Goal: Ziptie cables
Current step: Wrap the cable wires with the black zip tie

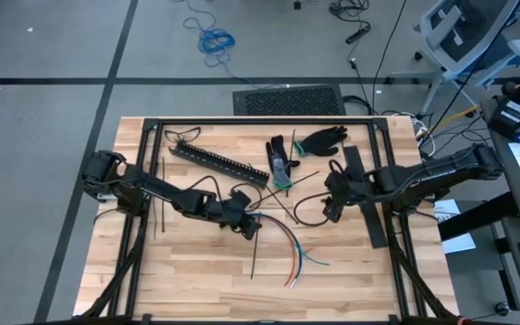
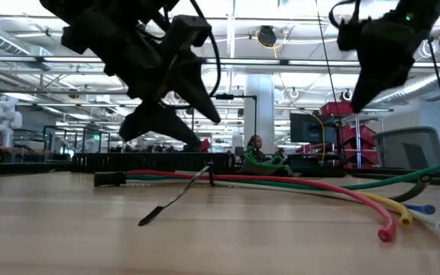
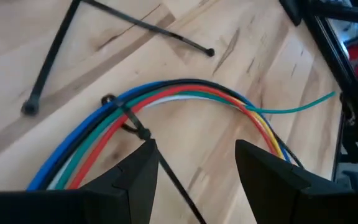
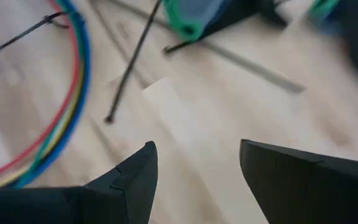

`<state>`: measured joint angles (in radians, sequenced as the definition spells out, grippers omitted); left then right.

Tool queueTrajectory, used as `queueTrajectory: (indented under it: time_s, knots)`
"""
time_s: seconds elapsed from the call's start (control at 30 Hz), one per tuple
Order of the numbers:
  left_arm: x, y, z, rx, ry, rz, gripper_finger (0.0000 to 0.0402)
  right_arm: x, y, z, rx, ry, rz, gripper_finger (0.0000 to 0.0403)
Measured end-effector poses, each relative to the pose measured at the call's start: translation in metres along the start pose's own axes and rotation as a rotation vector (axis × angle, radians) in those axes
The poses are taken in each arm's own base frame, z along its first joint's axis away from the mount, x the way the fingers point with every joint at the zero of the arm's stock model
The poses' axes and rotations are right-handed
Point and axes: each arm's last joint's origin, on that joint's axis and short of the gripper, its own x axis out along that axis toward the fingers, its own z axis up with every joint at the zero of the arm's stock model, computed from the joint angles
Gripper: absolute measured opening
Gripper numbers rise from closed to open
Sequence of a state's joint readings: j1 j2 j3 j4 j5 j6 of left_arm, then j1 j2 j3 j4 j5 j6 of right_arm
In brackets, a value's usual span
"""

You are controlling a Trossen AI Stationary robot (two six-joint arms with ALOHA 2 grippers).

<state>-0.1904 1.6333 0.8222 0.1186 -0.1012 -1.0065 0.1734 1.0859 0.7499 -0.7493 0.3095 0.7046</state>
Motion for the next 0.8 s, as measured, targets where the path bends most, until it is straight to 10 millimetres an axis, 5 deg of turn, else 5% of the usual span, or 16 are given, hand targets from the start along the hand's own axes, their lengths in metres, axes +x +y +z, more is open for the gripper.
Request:
queueTrajectory:
  time_s: [0.4,0.8]
  knots:
    - [-0.011,0.014,0.03,0.232,0.047,-0.037,0.0207,0.012,0.025,-0.012,0.12,-0.119,0.266,0.0215]
    - [-0.017,0.034,0.063,0.182,0.045,0.002,0.0207,0.009,0.031,-0.02,0.188,-0.083,0.289,0.0215]
